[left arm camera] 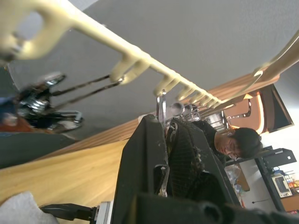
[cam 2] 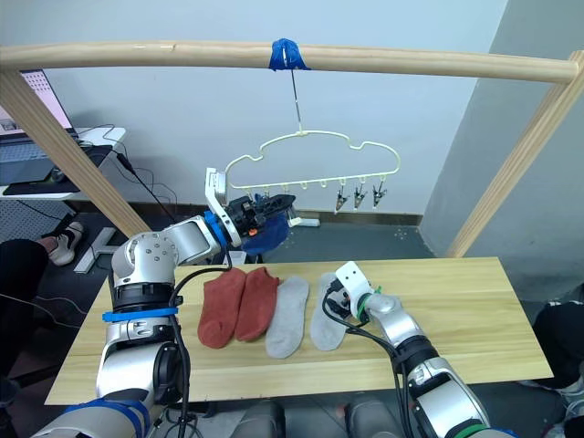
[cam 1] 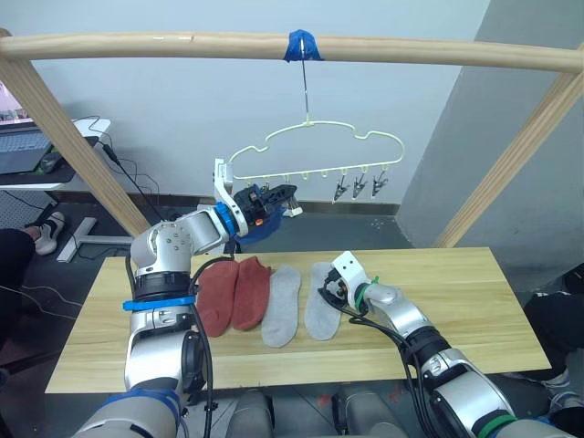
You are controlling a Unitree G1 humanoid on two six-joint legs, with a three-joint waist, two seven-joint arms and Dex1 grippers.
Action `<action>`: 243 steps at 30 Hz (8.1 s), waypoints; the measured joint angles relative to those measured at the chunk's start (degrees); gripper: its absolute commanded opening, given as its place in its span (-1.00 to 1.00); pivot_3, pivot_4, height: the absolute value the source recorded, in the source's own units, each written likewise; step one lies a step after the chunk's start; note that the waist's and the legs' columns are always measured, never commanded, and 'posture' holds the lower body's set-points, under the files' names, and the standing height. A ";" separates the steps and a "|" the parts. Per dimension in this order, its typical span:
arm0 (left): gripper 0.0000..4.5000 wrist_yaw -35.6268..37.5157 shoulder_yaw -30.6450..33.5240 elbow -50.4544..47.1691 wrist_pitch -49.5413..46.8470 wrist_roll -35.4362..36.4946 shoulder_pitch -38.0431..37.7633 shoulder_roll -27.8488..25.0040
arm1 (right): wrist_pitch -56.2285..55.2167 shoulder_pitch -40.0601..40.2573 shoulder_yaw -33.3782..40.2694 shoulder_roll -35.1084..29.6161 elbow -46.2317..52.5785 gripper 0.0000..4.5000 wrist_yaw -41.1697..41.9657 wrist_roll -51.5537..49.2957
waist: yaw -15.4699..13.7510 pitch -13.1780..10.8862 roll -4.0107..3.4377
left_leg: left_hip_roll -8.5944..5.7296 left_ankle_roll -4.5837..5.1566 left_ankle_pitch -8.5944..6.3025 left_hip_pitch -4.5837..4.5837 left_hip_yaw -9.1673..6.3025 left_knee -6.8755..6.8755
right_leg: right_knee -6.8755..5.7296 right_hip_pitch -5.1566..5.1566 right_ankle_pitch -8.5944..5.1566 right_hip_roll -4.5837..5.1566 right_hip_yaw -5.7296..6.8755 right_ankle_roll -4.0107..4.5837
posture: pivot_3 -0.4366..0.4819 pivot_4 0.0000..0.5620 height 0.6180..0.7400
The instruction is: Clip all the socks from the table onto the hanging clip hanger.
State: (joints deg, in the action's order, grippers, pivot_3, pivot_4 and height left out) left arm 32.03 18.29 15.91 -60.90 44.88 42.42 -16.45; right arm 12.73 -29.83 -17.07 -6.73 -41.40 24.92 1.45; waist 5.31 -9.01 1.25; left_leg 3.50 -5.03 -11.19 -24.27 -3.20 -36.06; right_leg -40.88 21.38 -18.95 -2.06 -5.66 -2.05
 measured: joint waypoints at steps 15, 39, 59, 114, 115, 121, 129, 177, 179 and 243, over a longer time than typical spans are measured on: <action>-0.93 -2.42 1.08 -1.26 -1.50 2.06 -1.28 0.22 | 2.86 9.95 4.29 -4.98 31.54 -0.97 8.71 -6.08 | -0.61 -0.01 -0.01 | 0.00 -0.02 0.01 0.03 0.02 0.05 | 0.02 -0.01 -0.13 -0.01 -0.03 -0.22 | -0.09 -0.53 1.00; -0.93 -4.37 3.16 0.68 -4.75 4.82 -0.52 1.81 | 16.68 10.82 4.73 -4.24 52.03 -0.97 8.44 -14.98 | -0.52 -0.01 0.00 | 0.00 -0.02 0.01 0.02 0.07 0.07 | 0.10 0.01 -0.16 -0.01 -0.06 -0.27 | -0.12 -0.58 1.00; 0.54 -0.41 0.00 -4.20 -0.89 3.53 -3.30 -0.46 | 16.30 8.50 4.64 -3.10 48.65 -1.00 7.10 -14.30 | -0.56 -0.01 0.00 | 0.00 -0.02 0.01 0.00 0.08 0.11 | 0.13 0.03 -0.16 -0.01 -0.07 -0.27 | -0.08 -0.55 1.00; 1.00 19.13 -12.25 -29.05 39.27 -12.21 -26.09 -13.06 | 7.55 -1.84 15.32 3.86 37.26 0.99 -13.33 -9.43 | -3.38 -0.17 -0.11 | 0.08 0.00 0.00 -0.14 0.23 1.00 | 0.90 0.26 -0.05 0.02 -0.08 0.13 | 0.11 -0.56 1.00; 1.00 18.86 -12.25 -29.21 39.26 -12.13 -26.11 -13.06 | 7.18 -2.33 15.32 4.04 36.84 0.99 -13.32 -9.42 | -3.48 -0.17 -0.11 | 0.08 0.00 0.01 -0.14 0.23 1.00 | 0.90 0.27 -0.05 0.02 -0.08 0.13 | 0.11 -0.56 1.00; 1.00 18.81 -12.28 -29.81 39.05 -11.02 -26.32 -13.04 | 5.70 -3.94 15.33 4.74 35.61 0.99 -12.94 -9.50 | -3.60 -0.17 -0.11 | 0.09 0.00 0.00 -0.14 0.23 1.00 | 0.90 0.27 -0.05 0.02 -0.08 0.13 | 0.11 -0.54 1.00; 1.00 18.78 -12.28 -29.90 39.08 -10.94 -26.81 -13.04 | 5.55 -3.97 15.48 5.89 35.54 0.99 -12.53 -9.95 | -3.61 -0.17 -0.11 | 0.09 0.00 0.01 -0.14 0.23 1.00 | 0.90 0.26 -0.04 0.02 -0.08 0.13 | 0.11 -0.53 1.00; 1.00 18.55 -13.47 -29.90 40.13 -11.69 -27.23 -13.03 | 5.53 -6.88 19.85 7.83 31.51 -0.99 -14.83 -12.39 | -3.60 -0.17 -0.12 | 0.10 0.00 0.00 -0.14 0.23 1.01 | 0.89 0.27 -0.04 0.02 -0.07 0.14 | 0.12 -0.52 1.00; 1.00 18.47 -13.62 -29.92 40.21 -12.55 -28.11 -13.20 | 5.55 -6.88 19.84 7.79 31.51 -0.99 -14.77 -12.40 | -3.59 -0.17 -0.12 | 0.09 0.00 0.00 -0.14 0.23 1.01 | 0.89 0.27 -0.04 0.02 -0.08 0.14 | 0.10 -0.50 1.00; -0.98 17.03 -26.39 -5.68 69.25 -36.75 -18.98 -1.23 | 54.55 -9.61 37.63 5.07 48.20 -0.99 -19.09 -42.38 | -2.03 -0.08 -0.30 | 0.03 0.10 0.11 -0.21 0.20 0.82 | 0.39 0.39 -0.04 0.01 -0.07 0.15 | -0.08 -0.58 1.00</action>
State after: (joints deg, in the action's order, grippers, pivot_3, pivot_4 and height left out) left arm 49.05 -8.10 10.24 8.35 8.13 23.44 -17.67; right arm 67.28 -39.44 20.56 -1.66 6.80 5.83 -40.92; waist 3.28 -9.09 0.95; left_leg 3.52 -4.94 -11.07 -24.48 -2.99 -35.24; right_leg -40.49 21.77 -18.98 -2.05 -5.73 -1.90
